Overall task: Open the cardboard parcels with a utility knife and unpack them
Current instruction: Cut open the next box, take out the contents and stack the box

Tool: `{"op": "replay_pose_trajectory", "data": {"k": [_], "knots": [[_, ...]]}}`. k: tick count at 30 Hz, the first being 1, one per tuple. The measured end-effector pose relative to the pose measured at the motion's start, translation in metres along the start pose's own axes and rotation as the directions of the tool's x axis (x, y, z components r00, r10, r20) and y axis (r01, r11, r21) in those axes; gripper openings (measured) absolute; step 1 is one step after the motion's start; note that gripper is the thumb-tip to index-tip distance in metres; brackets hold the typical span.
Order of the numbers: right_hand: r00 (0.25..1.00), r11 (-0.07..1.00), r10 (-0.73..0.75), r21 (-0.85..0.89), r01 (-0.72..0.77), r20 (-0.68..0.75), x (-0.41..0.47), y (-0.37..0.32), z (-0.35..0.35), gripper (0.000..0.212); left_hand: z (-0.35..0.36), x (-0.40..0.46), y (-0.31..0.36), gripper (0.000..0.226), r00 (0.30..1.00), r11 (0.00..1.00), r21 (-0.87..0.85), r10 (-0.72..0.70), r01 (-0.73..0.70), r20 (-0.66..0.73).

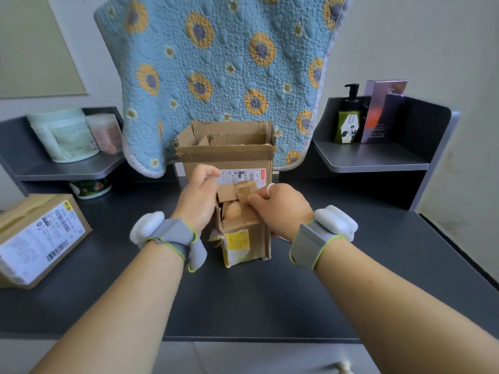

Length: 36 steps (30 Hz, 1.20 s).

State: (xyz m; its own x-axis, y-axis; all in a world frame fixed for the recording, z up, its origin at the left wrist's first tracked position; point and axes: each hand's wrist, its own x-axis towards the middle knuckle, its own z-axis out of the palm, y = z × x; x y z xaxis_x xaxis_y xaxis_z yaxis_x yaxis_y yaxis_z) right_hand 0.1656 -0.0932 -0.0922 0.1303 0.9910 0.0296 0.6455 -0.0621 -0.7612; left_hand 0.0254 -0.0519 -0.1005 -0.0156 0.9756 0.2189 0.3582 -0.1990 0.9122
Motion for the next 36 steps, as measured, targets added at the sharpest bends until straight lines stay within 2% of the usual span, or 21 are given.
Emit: {"op": "replay_pose_trajectory", "data": {"k": [2,6,9,11,13,15,17,19,21,23,25,28,29,31,34,35,36], "knots": [[0.999,0.998,-0.028,-0.054,0.027,-0.018,-0.004,-0.003,0.0,0.025,-0.003,0.001,-0.002,0.031,1.0,0.997,-0.077,-0.023,0.023,0.008],[0.995,0.966,-0.071,-0.252,0.052,-0.066,-0.007,-0.013,0.007,0.038,-0.002,-0.002,0.0,0.037,1.0,0.992,-0.123,-0.01,0.011,0.01],[0.992,0.938,-0.098,-0.34,0.067,-0.076,-0.006,-0.018,0.005,0.022,-0.005,0.003,-0.002,0.041,1.0,0.997,-0.073,-0.004,0.004,0.004],[0.993,0.911,-0.116,-0.4,0.099,-0.019,-0.009,-0.022,0.001,0.013,-0.007,0.006,-0.005,0.042,1.0,1.0,-0.028,0.008,-0.009,-0.013],[0.992,0.879,-0.127,-0.463,0.11,-0.007,-0.009,-0.026,-0.002,0.018,-0.005,0.006,-0.006,0.041,1.0,1.0,-0.016,0.009,-0.009,-0.028],[0.996,0.906,-0.055,-0.423,0.019,-0.073,-0.005,-0.029,-0.01,0.019,-0.004,0.006,-0.008,0.04,1.0,1.0,-0.012,-0.001,0.0,-0.029],[0.993,0.928,0.0,-0.369,-0.046,-0.122,0.0,-0.025,-0.019,0.012,-0.007,0.007,-0.008,0.037,0.999,1.0,-0.018,-0.015,0.014,-0.031],[0.984,0.962,0.0,-0.268,-0.049,-0.179,0.006,-0.015,-0.022,0.024,-0.011,0.007,-0.006,0.034,0.997,0.996,-0.062,-0.061,0.059,-0.036],[0.975,0.997,0.009,-0.067,-0.024,-0.223,0.005,-0.006,-0.021,0.022,-0.014,0.007,-0.003,0.034,0.996,0.995,-0.053,-0.09,0.089,-0.027],[0.973,0.988,0.031,0.154,0.005,-0.227,0.006,0.005,-0.019,0.024,-0.017,0.008,0.001,0.037,1.0,0.991,0.132,-0.03,0.03,0.0],[0.973,0.964,0.062,0.267,-0.001,-0.222,0.011,0.015,-0.017,0.029,-0.019,0.01,0.007,0.038,0.99,0.909,0.398,0.081,-0.12,0.112],[0.974,0.923,0.132,0.381,-0.053,-0.184,0.017,0.027,-0.013,0.031,-0.022,0.011,0.011,0.042,0.946,0.663,0.702,0.031,-0.261,0.322],[0.975,0.915,0.155,0.396,-0.08,-0.162,0.018,0.029,-0.011,0.031,-0.023,0.01,0.012,0.041,0.939,0.608,0.745,0.003,-0.275,0.344],[0.972,0.903,0.202,0.407,-0.139,-0.118,0.019,0.03,-0.007,0.031,-0.024,0.011,0.012,0.039,0.933,0.563,0.773,-0.01,-0.292,0.36],[0.966,0.874,0.256,0.433,-0.222,-0.022,0.016,0.028,-0.002,0.031,-0.023,0.014,0.017,0.057,0.941,0.514,0.81,-0.016,-0.282,0.338],[0.97,0.89,0.243,0.399,-0.218,-0.012,0.016,0.029,-0.001,0.03,-0.021,0.016,0.019,0.062,0.943,0.475,0.833,-0.021,-0.283,0.332],[0.98,0.943,0.196,0.283,-0.177,-0.041,0.017,0.03,-0.001,0.03,-0.018,0.016,0.02,0.062,0.943,0.439,0.853,-0.035,-0.284,0.331]]}}
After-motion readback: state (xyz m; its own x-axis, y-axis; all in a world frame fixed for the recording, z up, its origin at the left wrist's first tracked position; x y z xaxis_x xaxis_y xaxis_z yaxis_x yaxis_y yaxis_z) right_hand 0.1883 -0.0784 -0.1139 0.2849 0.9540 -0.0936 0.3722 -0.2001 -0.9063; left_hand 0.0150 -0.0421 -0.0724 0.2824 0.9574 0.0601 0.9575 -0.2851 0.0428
